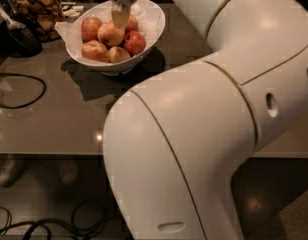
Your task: Pick apple from white bowl
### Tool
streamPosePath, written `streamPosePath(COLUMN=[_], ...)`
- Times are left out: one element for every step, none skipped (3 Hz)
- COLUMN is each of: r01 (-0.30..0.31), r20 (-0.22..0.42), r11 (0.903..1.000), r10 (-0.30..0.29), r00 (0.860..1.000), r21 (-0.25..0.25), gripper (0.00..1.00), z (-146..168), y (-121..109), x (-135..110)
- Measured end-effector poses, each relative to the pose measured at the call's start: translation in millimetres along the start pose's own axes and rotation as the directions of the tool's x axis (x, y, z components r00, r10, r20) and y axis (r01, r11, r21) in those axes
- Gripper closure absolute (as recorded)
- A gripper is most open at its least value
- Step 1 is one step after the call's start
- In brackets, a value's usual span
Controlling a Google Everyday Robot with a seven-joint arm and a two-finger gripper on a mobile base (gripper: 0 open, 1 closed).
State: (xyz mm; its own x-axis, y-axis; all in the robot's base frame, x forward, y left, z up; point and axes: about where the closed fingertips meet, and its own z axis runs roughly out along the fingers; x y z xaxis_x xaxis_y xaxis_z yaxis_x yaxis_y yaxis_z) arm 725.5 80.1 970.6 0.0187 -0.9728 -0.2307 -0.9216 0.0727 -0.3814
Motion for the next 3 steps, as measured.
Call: streamPosePath(r01=[0.0, 0.0, 0.0], r20=[0.0, 0.0, 0.0], r11=[1.0, 1.0, 1.0], r10=[0.0, 0.0, 0.0], r00=[1.0, 1.0, 1.0], r21=[0.0, 0.0, 0.0], gripper=[0.59, 0.36, 0.13], z=[0.3, 0.3, 0.3], y=[0.0, 0.0, 0.0], x=[0.0, 0.0, 0.0])
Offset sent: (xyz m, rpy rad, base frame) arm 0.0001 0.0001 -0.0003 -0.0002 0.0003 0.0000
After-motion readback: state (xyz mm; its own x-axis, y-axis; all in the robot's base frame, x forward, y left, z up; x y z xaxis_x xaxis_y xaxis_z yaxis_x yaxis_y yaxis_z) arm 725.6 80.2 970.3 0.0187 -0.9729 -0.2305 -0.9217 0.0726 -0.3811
